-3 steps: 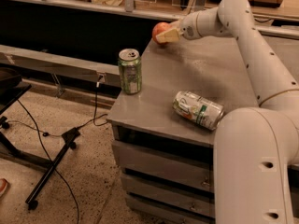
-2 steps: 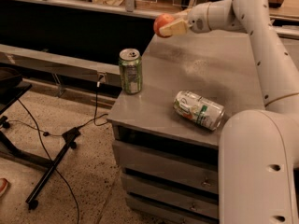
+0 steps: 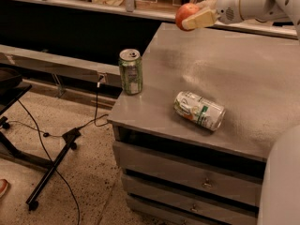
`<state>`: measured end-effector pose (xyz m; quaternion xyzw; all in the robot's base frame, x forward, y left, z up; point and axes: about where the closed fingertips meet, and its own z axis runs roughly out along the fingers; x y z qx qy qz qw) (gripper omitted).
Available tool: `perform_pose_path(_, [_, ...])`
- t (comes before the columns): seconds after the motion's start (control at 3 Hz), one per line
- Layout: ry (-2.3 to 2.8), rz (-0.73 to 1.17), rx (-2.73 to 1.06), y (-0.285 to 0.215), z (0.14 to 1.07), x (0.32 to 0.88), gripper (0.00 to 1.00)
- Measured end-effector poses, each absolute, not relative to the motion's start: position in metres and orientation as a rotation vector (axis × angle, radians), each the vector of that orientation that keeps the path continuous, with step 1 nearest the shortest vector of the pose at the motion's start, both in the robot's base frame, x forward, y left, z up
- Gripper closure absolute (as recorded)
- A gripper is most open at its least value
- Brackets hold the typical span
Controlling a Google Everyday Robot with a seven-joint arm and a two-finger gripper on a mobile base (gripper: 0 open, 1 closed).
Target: Move apple near green can
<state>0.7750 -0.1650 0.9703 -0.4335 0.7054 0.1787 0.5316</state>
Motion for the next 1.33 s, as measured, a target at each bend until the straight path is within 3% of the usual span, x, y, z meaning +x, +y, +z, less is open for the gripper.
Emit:
perform_pose_path(0.67, [1.647, 0.44, -1.085, -0.16, 0.956, 0.763, 1.0])
perform_pose_path(1.33, [1.636, 0.421, -1.271, -0.149, 0.914, 0.678, 1.0])
